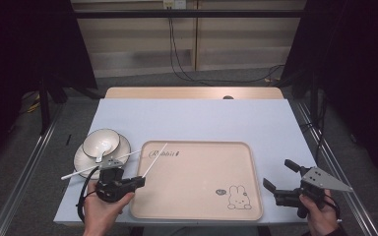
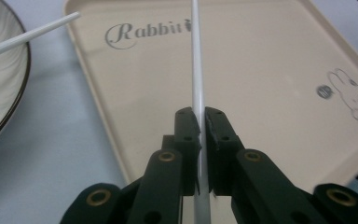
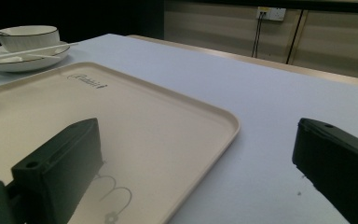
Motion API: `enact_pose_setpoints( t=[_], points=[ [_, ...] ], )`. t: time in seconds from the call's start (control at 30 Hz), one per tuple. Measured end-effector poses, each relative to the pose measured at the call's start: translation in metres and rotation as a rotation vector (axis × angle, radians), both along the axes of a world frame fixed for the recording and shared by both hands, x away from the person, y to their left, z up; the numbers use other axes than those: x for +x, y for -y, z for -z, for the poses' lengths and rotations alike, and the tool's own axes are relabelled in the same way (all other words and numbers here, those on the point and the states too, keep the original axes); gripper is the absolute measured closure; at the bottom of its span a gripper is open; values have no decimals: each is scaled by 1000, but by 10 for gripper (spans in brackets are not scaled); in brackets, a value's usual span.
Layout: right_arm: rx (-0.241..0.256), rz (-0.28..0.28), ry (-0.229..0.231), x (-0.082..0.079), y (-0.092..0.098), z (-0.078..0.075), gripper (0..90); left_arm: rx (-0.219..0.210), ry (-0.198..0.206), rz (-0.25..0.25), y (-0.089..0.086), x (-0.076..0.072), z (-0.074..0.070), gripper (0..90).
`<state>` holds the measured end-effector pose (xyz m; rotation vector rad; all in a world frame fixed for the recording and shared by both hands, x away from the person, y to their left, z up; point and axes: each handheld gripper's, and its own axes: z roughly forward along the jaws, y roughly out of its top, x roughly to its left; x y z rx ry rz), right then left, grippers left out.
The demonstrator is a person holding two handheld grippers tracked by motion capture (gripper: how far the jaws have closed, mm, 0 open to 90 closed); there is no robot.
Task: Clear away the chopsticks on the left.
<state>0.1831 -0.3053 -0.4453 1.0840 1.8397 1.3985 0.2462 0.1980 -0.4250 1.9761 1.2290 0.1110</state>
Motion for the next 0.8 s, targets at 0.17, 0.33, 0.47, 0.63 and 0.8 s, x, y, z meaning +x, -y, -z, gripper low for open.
enact_pose_setpoints(
  t=[0.17,0.33,0.47,0.63,0.8],
  points=[
    [-2,-4,-2,0,0,0,8,22,-59,-115,9,10,11,846],
    [-2,-5,-2,0,0,0,8,53,-75,-180,15,18,17,846],
    [-2,-2,-7,0,0,0,12,71,-92,-185,22,21,23,846],
    [-4,-7,-4,0,0,0,12,89,-106,-182,24,27,30,846],
    [-2,-7,-7,0,-1,0,12,113,-105,-188,29,30,36,844]
  ],
)
